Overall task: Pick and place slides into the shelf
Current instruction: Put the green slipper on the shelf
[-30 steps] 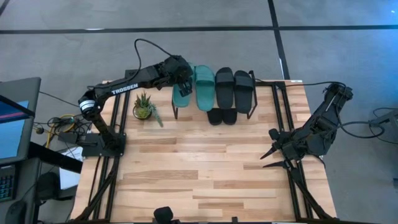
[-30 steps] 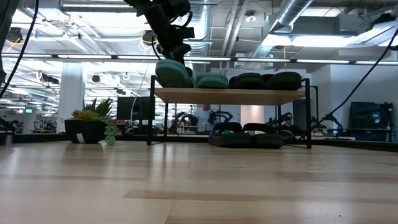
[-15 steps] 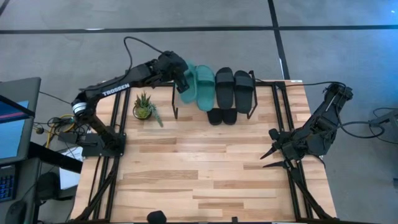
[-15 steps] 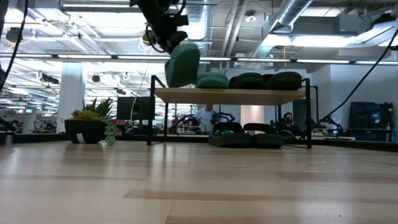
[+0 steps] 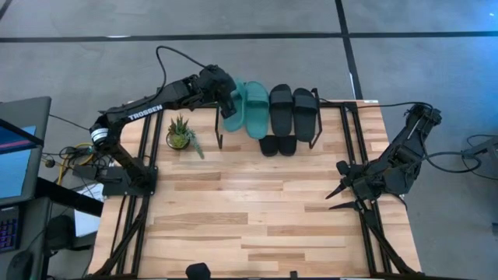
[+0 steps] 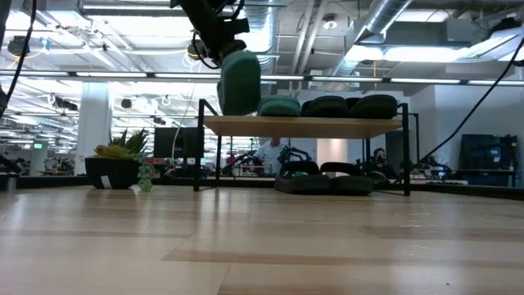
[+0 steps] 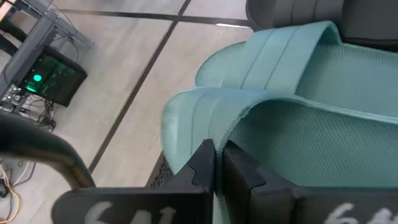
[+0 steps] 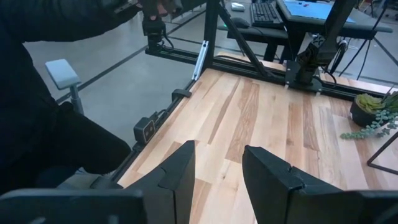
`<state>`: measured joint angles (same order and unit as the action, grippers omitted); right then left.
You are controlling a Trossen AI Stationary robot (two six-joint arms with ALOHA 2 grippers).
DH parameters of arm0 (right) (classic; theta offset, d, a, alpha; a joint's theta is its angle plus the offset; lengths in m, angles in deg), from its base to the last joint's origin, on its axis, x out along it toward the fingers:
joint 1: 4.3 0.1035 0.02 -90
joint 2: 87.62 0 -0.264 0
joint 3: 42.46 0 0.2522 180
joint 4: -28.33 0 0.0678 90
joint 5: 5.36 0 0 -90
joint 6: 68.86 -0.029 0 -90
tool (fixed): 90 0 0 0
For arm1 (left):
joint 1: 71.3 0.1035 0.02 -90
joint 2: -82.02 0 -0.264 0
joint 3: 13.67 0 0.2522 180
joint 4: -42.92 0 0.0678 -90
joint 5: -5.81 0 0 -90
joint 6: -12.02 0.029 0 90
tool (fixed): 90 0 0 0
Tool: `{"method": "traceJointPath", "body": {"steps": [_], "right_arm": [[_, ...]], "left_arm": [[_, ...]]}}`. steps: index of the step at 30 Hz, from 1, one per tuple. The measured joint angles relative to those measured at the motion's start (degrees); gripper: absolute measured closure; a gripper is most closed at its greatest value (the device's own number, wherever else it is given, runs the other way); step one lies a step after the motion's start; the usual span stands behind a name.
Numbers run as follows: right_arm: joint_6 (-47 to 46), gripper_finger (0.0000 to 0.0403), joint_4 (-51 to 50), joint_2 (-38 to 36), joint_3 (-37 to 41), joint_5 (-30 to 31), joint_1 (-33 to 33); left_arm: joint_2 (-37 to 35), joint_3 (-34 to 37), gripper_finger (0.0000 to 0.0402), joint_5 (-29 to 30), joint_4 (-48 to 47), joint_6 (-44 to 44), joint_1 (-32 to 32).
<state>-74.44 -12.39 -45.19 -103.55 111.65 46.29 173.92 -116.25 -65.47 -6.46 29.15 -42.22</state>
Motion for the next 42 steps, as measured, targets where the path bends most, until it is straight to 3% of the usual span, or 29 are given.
{"method": "traceJointPath", "body": {"steps": [14, 42], "right_arm": [[0.02, 0.0281, 0.94, 0.00, 0.00, 0.01, 0.00], [0.07, 0.0281, 0.92, 0.00, 0.00, 0.01, 0.00]], "left_arm": [[-0.11, 7.20, 0.0402, 0.69, 5.88, 1.33, 1.09], [-0.02, 7.17, 0.0401, -4.83, 1.51, 2.50, 1.18]]}}
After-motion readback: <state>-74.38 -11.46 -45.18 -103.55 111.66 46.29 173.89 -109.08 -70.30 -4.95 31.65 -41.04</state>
